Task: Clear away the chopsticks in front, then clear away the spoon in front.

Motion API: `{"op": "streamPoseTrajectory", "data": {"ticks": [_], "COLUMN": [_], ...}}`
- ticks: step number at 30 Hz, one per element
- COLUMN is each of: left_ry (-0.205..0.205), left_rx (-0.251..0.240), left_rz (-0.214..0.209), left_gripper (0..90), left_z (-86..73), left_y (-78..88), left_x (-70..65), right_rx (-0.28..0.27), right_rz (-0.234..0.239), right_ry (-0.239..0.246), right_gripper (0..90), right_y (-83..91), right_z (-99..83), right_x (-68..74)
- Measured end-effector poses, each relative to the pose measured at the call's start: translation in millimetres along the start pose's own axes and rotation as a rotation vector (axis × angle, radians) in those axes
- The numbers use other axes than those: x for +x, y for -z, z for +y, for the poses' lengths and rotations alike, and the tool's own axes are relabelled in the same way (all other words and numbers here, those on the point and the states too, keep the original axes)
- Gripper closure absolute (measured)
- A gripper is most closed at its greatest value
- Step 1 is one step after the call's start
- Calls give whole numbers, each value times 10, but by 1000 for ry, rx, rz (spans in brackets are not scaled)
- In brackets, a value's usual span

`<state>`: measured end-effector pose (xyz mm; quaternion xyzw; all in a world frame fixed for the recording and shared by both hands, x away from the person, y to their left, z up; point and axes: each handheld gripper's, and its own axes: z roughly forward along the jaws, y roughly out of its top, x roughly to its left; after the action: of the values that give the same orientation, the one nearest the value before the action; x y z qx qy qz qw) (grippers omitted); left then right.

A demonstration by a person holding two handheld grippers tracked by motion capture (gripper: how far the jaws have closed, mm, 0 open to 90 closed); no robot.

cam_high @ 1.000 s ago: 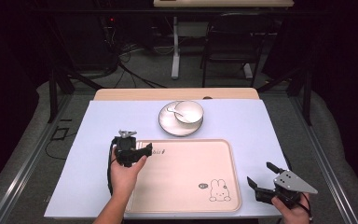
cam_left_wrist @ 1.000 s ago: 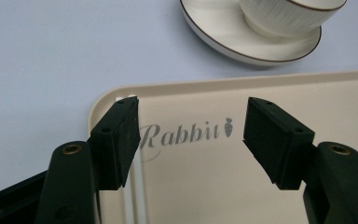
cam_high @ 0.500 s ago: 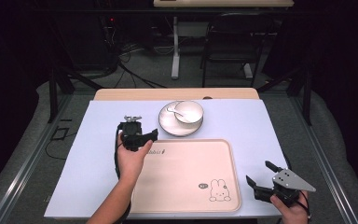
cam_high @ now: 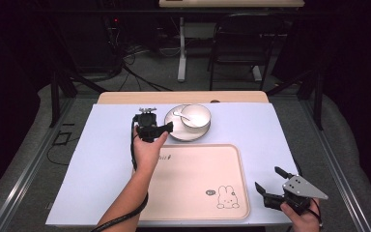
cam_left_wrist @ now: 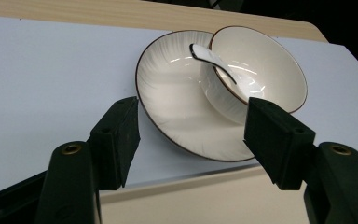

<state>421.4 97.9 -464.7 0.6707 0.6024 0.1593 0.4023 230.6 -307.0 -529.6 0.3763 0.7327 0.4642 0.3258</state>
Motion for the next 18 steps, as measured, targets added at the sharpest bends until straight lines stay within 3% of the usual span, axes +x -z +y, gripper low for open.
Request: {"op": "streamPoseTrajectory", "data": {"ticks": [10,18], "left_ry": [26,34], "left_rx": [-3,6], "left_rz": [-26,-22], "left_gripper": [355,355], "left_z": [147,222], "left_y": [-132,-274], "left_x": [-80,-136], "right_rx": [0,-1], "right_rz": [-3,0], "right_ry": [-8,-6], "right_gripper": [144,144], "right_y": [-4,-8], "right_z": [0,0], "right_x": [-8,-13]}}
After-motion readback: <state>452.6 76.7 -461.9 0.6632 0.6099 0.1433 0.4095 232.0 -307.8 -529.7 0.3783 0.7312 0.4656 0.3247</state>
